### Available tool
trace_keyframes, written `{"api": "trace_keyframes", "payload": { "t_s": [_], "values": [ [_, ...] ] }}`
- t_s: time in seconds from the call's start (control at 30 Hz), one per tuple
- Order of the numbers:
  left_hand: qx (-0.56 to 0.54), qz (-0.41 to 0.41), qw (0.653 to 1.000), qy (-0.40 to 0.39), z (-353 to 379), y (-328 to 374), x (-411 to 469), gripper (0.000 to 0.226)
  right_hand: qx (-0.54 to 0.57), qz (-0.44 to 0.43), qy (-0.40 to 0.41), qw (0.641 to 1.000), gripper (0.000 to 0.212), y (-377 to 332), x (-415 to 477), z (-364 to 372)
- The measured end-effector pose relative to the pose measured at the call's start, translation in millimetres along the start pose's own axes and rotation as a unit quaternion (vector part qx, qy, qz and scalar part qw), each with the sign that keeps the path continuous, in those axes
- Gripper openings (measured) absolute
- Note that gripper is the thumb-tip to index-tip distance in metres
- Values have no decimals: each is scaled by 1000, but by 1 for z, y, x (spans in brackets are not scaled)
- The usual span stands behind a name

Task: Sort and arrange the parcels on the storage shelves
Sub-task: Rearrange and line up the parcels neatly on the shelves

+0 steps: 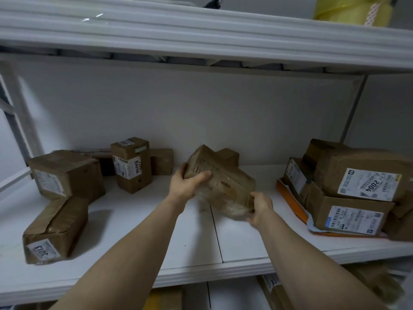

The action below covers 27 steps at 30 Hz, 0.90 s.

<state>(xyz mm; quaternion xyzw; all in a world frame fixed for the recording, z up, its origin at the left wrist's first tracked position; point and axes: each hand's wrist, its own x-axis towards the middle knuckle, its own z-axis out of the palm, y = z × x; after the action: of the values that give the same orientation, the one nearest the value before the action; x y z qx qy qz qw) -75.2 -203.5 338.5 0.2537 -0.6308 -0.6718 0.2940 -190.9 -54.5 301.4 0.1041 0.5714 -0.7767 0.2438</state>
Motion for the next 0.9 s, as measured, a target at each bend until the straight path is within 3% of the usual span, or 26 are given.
{"api": "trace_keyframes", "payload": {
  "t_s": [0.1,0.23,0.4,0.57,0.63,0.8,0.9],
  "values": [
    [148,125,981,5,4,0,2,97,-53,-36,14,998,35,0,3,5],
    [352,244,903,-40,14,-2,-5,95,-55,-34,-34,997,53,-5,-6,14],
    [366,304,877,-76,22,-7,-6,107,31,-25,-121,992,49,-8,-11,18],
    [377,305,870,-84,21,-4,-7,117,64,-14,-111,992,38,-11,-12,8],
    [422,350,828,-120,19,-7,-4,105,34,4,-92,995,40,-12,-13,4],
    [524,482,665,-226,19,-21,-6,86,-71,84,-104,988,73,-19,-29,-12],
    [527,535,611,-250,21,-22,-11,91,-21,110,-108,988,62,-13,-35,-21]
  ]
}}
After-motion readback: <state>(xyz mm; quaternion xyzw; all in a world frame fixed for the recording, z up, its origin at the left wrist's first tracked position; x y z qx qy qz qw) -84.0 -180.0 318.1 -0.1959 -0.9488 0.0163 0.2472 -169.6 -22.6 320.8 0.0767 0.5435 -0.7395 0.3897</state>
